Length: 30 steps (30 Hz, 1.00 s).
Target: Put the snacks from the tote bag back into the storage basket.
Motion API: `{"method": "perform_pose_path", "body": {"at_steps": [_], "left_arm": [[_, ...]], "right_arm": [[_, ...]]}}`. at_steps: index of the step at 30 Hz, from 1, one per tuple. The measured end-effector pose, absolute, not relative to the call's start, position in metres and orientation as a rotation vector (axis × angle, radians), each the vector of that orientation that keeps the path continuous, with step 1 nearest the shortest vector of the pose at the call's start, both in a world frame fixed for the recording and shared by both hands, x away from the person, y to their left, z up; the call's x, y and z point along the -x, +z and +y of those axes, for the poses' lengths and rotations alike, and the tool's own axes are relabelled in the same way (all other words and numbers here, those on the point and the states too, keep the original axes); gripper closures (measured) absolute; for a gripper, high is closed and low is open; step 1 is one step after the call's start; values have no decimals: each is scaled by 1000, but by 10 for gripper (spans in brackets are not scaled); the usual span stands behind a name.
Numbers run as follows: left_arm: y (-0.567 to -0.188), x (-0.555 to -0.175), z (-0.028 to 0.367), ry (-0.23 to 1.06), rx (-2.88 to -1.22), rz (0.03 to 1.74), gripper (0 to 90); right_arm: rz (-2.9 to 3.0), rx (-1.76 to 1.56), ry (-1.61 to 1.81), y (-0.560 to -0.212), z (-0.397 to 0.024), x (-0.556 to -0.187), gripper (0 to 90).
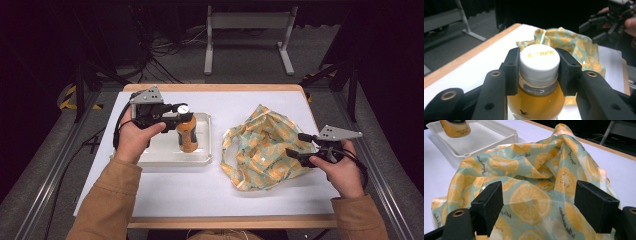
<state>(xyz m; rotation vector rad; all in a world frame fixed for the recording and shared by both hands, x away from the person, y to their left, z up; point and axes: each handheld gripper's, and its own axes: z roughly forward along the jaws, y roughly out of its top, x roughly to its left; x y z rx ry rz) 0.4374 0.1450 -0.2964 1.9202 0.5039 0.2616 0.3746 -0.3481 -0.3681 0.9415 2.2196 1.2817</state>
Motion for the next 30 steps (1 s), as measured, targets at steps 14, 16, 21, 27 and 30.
{"method": "perform_pose_path", "body": {"at_steps": [14, 16, 21, 27, 30], "left_arm": [[-321, -442, 141, 225, -1933, 527, 581], [-324, -443, 140, 221, -1935, 524, 581], [-330, -443, 138, 218, -1942, 518, 581], [-332, -442, 135, 211, -1961, 510, 581], [-333, -442, 133, 210, -1970, 502, 581]], "right_arm": [[2231, -938, 1277, -370, -347, -375, 230], [2232, -936, 1273, -370, -347, -375, 230], [2237, -938, 1271, -371, -346, -375, 230], [2241, -937, 1266, -371, -346, -375, 230], [2245, -934, 1263, -372, -345, -375, 230]]}}
